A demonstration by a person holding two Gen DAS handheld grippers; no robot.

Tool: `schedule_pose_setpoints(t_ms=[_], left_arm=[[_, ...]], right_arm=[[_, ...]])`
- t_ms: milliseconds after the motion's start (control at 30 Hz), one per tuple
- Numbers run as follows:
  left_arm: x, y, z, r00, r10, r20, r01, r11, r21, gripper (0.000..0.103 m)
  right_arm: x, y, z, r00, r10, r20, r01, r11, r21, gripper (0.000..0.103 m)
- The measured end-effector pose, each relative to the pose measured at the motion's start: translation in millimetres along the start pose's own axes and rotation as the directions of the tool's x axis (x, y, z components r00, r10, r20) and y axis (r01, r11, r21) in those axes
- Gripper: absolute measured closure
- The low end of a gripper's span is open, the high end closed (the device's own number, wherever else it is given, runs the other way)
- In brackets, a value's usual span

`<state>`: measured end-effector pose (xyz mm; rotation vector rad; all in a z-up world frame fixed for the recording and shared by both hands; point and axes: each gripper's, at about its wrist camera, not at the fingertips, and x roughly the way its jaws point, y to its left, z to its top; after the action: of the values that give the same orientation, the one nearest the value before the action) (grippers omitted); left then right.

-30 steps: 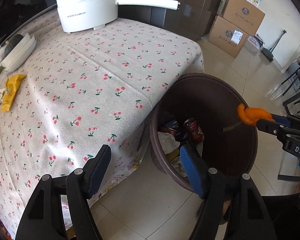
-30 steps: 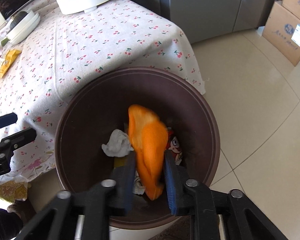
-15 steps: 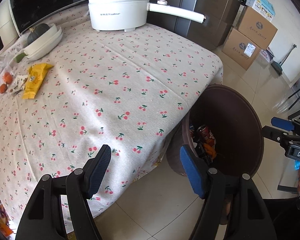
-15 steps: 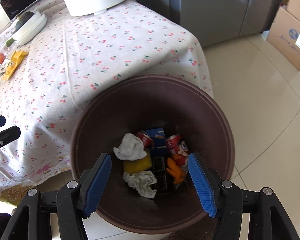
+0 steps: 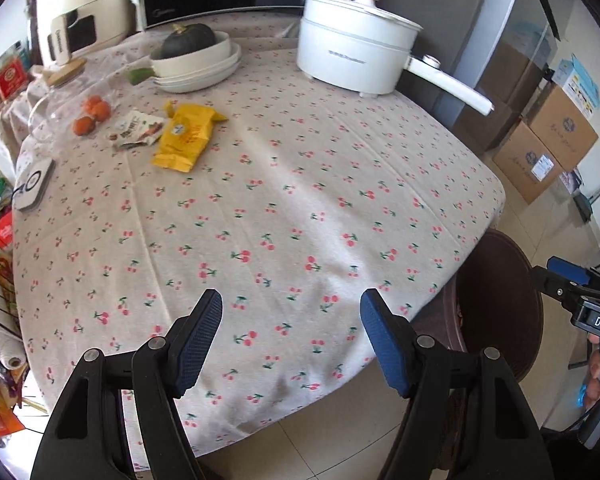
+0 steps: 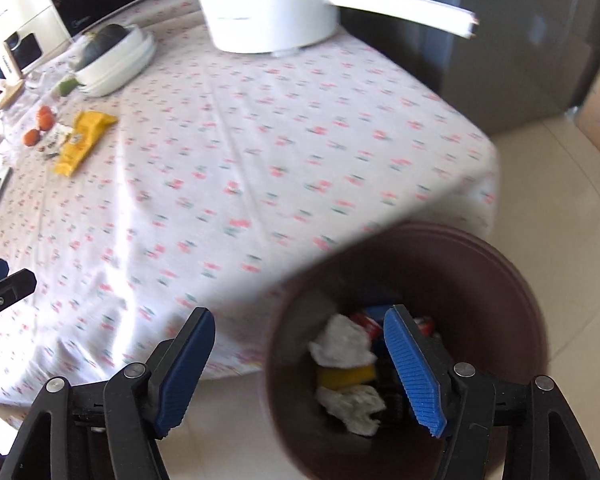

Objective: Collect trash
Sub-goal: 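Grasp the yellow snack bag with the right gripper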

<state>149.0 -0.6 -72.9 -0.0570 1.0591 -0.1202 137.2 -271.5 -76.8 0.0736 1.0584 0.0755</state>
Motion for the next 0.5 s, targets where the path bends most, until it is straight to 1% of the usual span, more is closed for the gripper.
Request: schedule_pose_setpoints(t_ms=[100,200,300,400,500], left_arm=[[-8.6,32.5,3.9,0.999,0.039,0.017,-0.038,0.997,-0.063,0.029],[-16.8,64.7,5.6,0.994,0.104,0.033,-0.099,0.988,-0.118,0.029],[-20.9,99.5,5.8,0.984,0.171,0.042,-0.161,0.971,-0.176,0.029],[-17.0,132.3,8.9,0.977,0.209,0.033,-0.197,0.955,-0.22,0.029],[-11.7,160.3,14.3,0.966,0.258,0.031,-0.243,0.937,-0.252,0.029]], right_arm=[[10.1,29.0,11.9,1.0,0.029,-0.003,-0.029,0.999,-0.013,0.027],[20.7,59.4,23.9,0.999,0.052,0.0,-0.052,0.998,-0.028,0.024],[34.2,93.1,36.2,0.997,0.072,0.005,-0.071,0.996,-0.049,0.022],[53.3,126.4,52.1,0.997,0.08,0.008,-0.079,0.995,-0.066,0.021],[77.0,158.8,65.9,0.995,0.099,0.003,-0.099,0.993,-0.069,0.02]])
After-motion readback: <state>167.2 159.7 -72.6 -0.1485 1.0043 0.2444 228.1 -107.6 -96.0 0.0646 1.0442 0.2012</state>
